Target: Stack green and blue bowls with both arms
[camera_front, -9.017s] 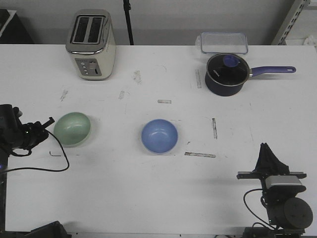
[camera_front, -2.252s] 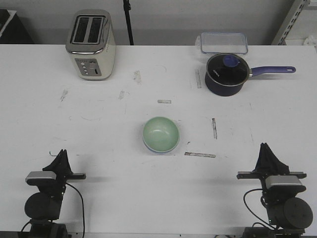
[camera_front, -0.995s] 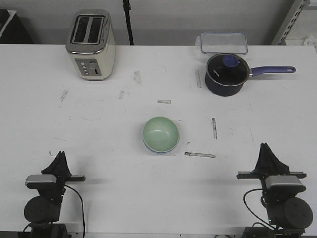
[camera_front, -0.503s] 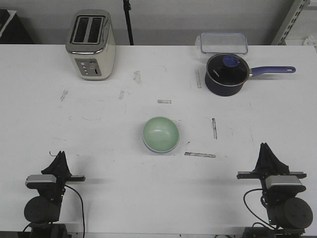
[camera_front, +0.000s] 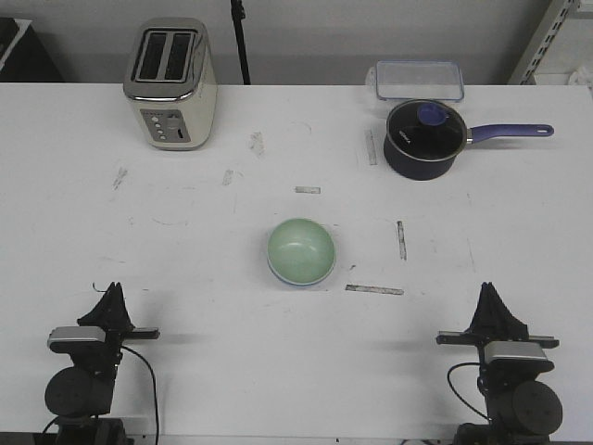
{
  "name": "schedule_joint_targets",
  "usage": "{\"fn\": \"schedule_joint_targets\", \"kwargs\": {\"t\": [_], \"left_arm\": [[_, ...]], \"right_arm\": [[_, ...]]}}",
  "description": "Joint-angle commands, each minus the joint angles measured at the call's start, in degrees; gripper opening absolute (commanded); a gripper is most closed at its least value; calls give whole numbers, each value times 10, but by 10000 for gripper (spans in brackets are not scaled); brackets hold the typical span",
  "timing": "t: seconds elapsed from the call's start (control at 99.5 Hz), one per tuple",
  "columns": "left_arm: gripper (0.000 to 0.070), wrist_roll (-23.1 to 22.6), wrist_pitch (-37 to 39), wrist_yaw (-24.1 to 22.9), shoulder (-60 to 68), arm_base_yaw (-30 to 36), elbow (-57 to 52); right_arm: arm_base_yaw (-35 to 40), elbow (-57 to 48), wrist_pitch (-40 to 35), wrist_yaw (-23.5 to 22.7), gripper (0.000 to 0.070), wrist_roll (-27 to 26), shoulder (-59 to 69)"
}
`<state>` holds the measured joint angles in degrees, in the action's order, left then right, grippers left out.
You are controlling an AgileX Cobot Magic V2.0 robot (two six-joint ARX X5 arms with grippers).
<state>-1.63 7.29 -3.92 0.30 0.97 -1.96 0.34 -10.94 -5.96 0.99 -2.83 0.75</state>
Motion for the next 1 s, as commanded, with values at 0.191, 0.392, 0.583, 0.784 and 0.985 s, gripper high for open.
{"fn": "schedule_joint_targets", "kwargs": {"t": [0.191, 0.392, 0.583, 0.784, 0.985], "left_arm": [[2, -3, 9, 3, -1, -1, 13], [2, -3, 9, 3, -1, -1, 13], [2, -3, 9, 3, -1, -1, 13], [2, -3, 9, 3, -1, -1, 13], [2, -3, 9, 3, -1, -1, 13]], "right_arm": [[1, 67, 76, -11, 15, -2, -7], [1, 102, 98, -25, 15, -4, -7], [1, 102, 94, -25, 15, -3, -7], [1, 102, 94, -25, 15, -3, -7], [1, 102, 94, -25, 15, -3, -7]]}}
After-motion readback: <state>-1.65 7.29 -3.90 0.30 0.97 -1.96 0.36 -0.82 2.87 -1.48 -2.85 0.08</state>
